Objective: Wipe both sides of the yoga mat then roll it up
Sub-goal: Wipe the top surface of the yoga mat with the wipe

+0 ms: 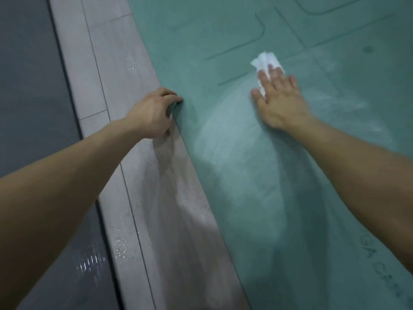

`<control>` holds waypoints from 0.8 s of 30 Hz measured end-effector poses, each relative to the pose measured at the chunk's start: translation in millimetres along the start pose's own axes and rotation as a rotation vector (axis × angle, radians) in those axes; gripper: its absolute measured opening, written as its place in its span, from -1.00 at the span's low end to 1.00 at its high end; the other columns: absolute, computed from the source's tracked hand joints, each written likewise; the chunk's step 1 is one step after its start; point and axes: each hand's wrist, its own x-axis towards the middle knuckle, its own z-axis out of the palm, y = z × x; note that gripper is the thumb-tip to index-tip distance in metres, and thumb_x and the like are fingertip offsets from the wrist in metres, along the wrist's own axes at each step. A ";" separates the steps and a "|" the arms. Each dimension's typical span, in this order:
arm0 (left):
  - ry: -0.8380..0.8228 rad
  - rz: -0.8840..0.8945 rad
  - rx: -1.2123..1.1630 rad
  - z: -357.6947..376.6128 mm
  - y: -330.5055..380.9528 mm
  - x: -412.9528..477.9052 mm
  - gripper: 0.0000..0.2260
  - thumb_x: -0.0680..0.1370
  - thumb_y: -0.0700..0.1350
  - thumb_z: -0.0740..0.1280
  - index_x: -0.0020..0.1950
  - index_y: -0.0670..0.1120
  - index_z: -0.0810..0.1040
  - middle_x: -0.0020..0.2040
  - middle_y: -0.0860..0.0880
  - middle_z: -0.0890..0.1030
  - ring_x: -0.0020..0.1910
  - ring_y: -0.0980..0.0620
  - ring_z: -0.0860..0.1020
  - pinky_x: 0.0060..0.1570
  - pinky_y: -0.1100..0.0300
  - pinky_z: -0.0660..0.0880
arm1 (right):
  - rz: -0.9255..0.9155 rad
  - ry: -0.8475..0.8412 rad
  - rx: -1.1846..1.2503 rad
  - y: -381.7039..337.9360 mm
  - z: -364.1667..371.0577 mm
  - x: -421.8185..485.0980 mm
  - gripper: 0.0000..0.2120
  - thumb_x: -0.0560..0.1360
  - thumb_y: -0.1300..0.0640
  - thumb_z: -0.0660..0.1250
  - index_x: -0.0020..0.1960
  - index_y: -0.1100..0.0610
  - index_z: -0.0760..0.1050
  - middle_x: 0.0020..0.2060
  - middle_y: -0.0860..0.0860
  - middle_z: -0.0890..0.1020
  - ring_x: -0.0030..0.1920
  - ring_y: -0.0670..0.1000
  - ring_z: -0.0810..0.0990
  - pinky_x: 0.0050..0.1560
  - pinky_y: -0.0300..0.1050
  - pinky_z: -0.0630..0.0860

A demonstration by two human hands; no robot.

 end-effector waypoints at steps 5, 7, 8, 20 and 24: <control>0.010 0.022 0.021 -3.9 1.4 0.4 -0.41 0.49 -0.33 0.29 0.53 -0.08 0.49 0.53 -0.08 0.44 0.47 -0.17 0.44 0.47 -0.02 0.39 | -0.572 -0.144 0.019 -86.7 32.3 -50.5 -0.32 0.70 -0.28 -0.15 0.73 0.02 -0.02 0.71 0.03 -0.03 0.70 0.01 -0.12 0.67 -0.01 -0.23; 0.029 0.018 0.023 -3.3 0.4 3.2 -0.42 0.47 -0.33 0.31 0.51 -0.11 0.52 0.51 -0.11 0.47 0.44 -0.19 0.47 0.46 0.01 0.40 | -0.720 -0.108 -0.020 -78.0 32.2 -40.9 -0.36 0.71 -0.25 -0.20 0.72 -0.03 0.00 0.71 -0.01 0.02 0.70 -0.01 -0.07 0.68 0.03 -0.21; 0.029 0.013 0.027 -3.8 0.1 3.8 -0.42 0.47 -0.34 0.30 0.51 -0.11 0.52 0.52 -0.10 0.46 0.45 -0.18 0.46 0.46 0.04 0.39 | -0.573 -0.046 -0.012 -67.2 25.5 -22.4 -0.34 0.69 -0.26 -0.23 0.72 -0.01 0.02 0.70 0.01 0.05 0.70 0.02 -0.04 0.69 0.11 -0.15; 0.009 0.072 0.104 -12.7 0.3 10.5 -0.54 0.50 -0.25 0.36 0.41 -0.14 0.59 0.38 -0.19 0.58 0.33 -0.25 0.55 0.37 -0.01 0.47 | -0.520 -0.141 -0.020 -105.3 13.2 -16.8 -0.39 0.74 -0.22 -0.17 0.73 -0.01 -0.01 0.72 0.00 0.00 0.70 0.00 -0.09 0.69 0.05 -0.14; -0.060 0.075 0.130 -19.3 0.2 9.6 -0.56 0.58 -0.15 0.43 0.47 -0.10 0.56 0.48 -0.11 0.53 0.45 -0.16 0.47 0.46 0.07 0.34 | -0.647 -0.126 0.045 -86.9 23.4 -130.3 -0.36 0.74 -0.25 -0.10 0.72 0.03 0.06 0.71 0.01 0.00 0.70 0.00 -0.11 0.69 0.06 -0.08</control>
